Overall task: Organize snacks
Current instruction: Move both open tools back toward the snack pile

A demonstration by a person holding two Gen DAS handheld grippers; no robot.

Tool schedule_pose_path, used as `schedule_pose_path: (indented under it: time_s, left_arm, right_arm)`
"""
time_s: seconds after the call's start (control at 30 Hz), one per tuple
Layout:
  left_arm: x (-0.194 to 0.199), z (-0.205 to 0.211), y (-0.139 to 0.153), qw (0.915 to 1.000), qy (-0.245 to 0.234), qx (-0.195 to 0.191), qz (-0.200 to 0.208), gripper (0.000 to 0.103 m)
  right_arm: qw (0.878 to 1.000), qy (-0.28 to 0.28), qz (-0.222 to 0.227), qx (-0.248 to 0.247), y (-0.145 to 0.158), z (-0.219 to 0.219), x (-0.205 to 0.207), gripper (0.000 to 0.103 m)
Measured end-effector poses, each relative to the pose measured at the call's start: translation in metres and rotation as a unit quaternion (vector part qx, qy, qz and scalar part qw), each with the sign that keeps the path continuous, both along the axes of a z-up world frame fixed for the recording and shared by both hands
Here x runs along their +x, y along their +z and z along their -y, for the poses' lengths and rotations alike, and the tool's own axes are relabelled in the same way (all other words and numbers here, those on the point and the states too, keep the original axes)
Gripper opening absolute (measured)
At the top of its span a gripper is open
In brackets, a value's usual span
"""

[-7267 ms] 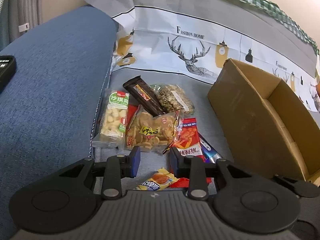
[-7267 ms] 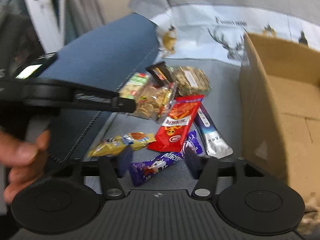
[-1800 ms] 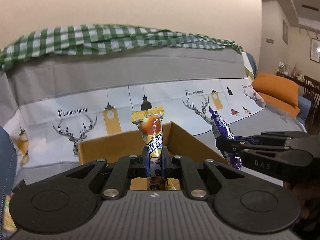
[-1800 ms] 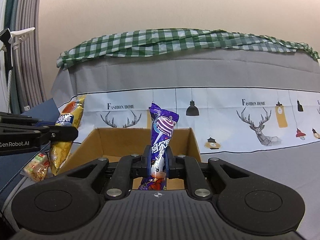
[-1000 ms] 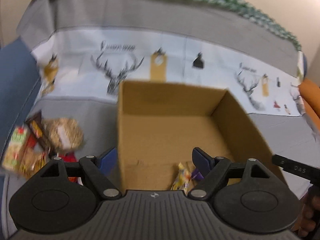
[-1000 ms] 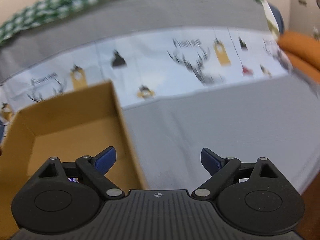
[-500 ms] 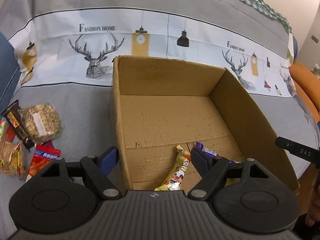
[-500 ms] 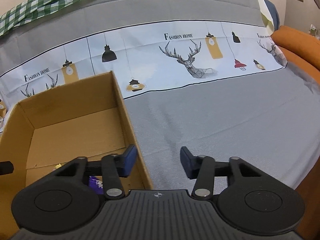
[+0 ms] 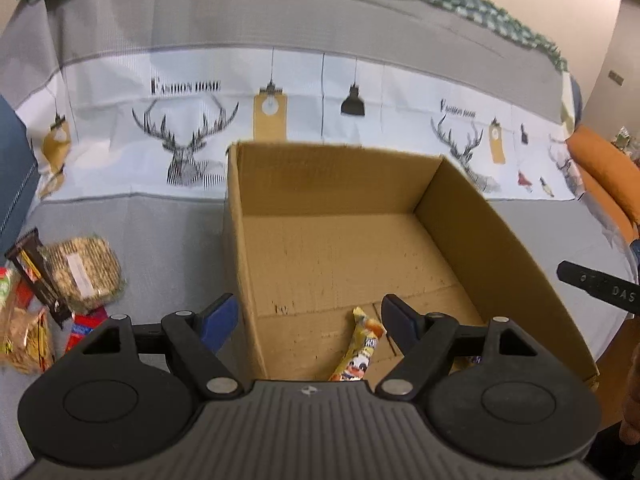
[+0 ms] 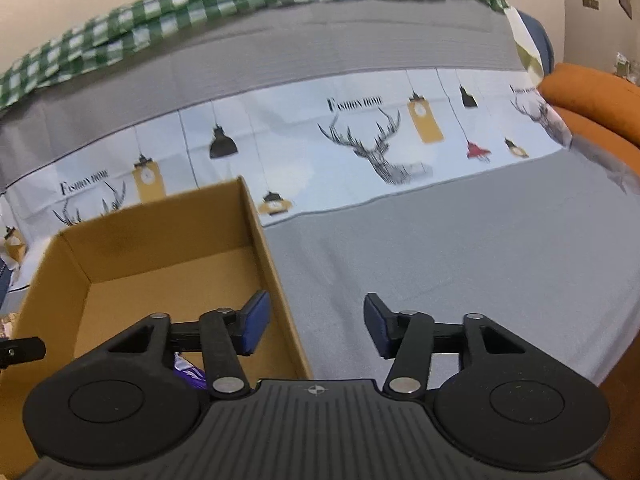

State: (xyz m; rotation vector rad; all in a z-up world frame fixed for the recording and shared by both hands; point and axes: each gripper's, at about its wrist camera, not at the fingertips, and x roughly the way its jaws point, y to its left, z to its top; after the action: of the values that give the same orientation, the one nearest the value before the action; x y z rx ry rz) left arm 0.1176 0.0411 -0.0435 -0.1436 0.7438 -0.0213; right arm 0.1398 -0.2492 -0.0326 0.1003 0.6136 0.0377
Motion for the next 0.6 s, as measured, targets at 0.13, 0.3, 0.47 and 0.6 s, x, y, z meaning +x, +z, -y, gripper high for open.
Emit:
schedule_pose_path:
  time_s: [0.13,0.3,0.47,0.6]
  left_arm:
    - [-0.013,0.003,0.009,0.9988,-0.011,0.003,0.047,0.083]
    - [-0.029,0.011,0.021,0.9939,-0.043,0.009,0.101,0.083]
    - [-0.044,0.02,0.025,0.987,-0.086,0.011,0.135,0.083]
    - [-0.053,0.027,0.025,0.9827,-0.114,0.016,0.145,0.081]
  right_arm:
    - [1.0,0.005,0.018,-0.008,0.003,-0.005,-0.007,0.056]
    - [0.999,0.013,0.039,-0.005,0.008,-0.01,-0.015,0.056]
    - [0.998,0.026,0.064,0.005,0.013,-0.013,-0.024,0.058]
    - [0.995,0.023,0.094,0.0,0.017,-0.017,-0.035,0.058]
